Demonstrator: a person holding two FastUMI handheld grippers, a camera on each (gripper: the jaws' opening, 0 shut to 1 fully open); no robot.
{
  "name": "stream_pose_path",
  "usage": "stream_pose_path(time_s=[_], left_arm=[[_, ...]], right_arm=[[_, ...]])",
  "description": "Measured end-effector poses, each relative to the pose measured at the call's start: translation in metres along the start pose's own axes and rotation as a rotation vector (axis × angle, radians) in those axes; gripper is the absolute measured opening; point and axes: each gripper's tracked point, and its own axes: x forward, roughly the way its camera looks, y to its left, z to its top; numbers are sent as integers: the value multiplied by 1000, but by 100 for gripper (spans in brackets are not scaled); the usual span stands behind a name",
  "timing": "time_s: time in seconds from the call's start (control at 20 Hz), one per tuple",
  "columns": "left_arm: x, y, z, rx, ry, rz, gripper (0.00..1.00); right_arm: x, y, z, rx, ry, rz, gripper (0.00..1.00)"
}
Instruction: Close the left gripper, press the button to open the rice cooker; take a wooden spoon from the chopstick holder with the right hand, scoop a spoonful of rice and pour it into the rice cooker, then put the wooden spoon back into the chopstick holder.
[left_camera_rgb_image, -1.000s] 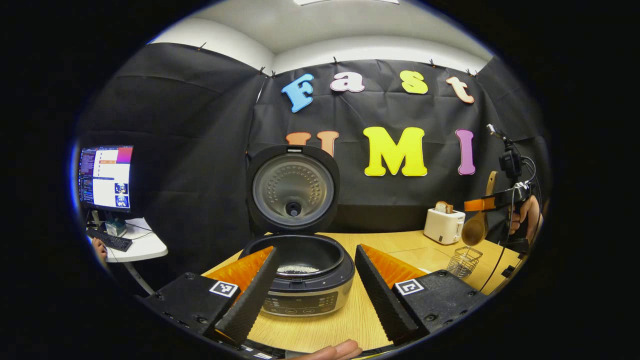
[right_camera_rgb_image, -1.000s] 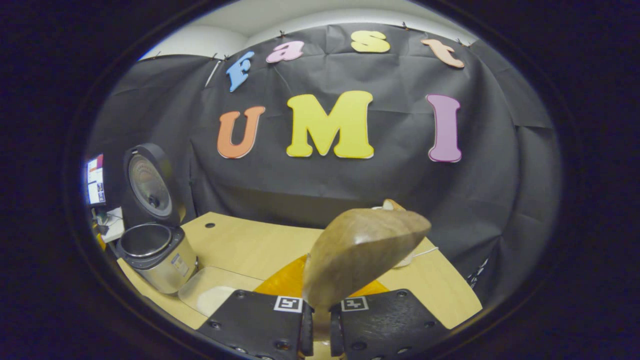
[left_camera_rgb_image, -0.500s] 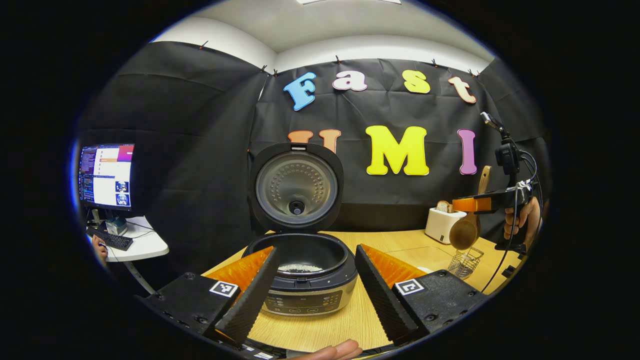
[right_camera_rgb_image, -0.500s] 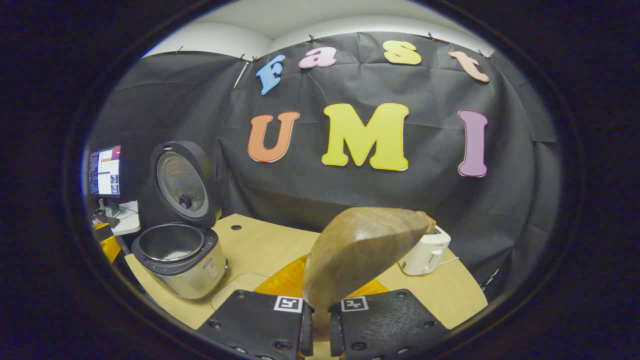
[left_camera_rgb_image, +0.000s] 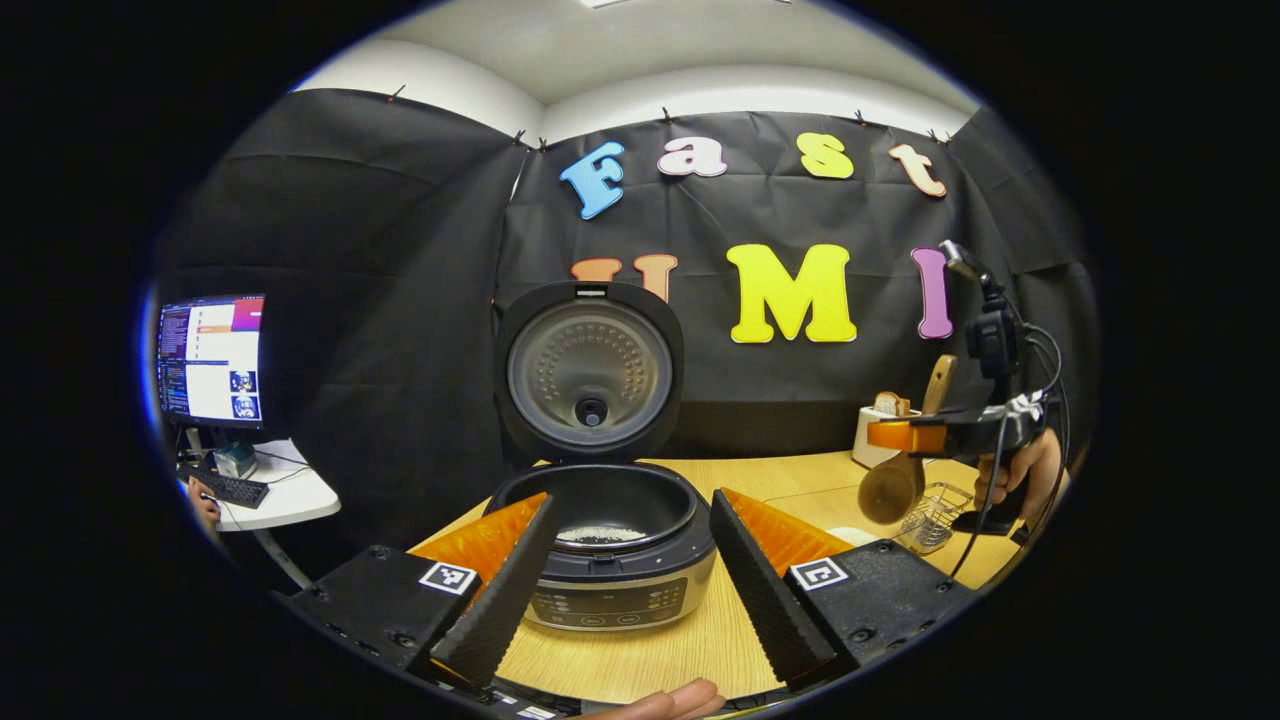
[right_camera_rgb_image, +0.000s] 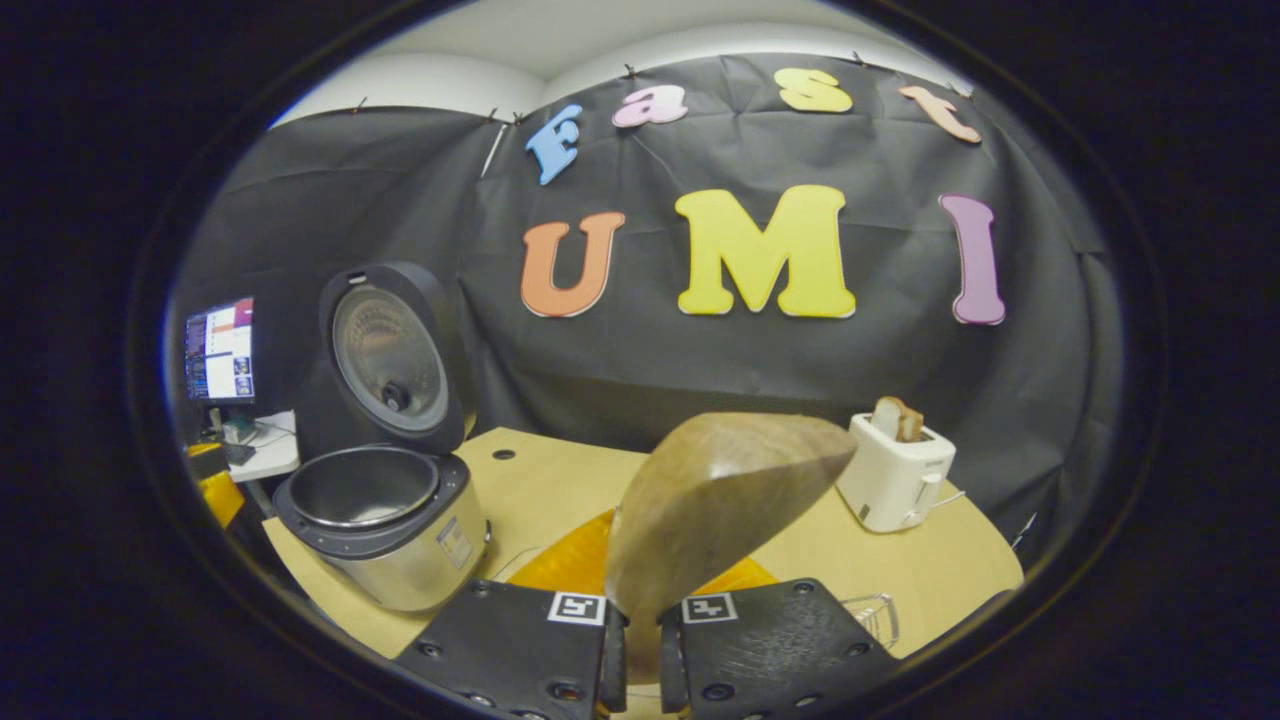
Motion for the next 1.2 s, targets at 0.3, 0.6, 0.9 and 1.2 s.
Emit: stream_pose_path(time_s=[0.3,0.6,0.9,1.2], left_arm=[[2,2,-3,-7,7,-6,98],[5,10,-10,-39,31,5,98],[6,2,-10,-31,38,-11,98],[4,1,-9,-22,32,-17,98]], right_arm=[[31,-9,-52,-21,93,-43,13],[37,-18,-63,1,110,-65,13],[37,-19,-64,-13,107,-70,13],[42,-21,-64,-109,107,-137,13]])
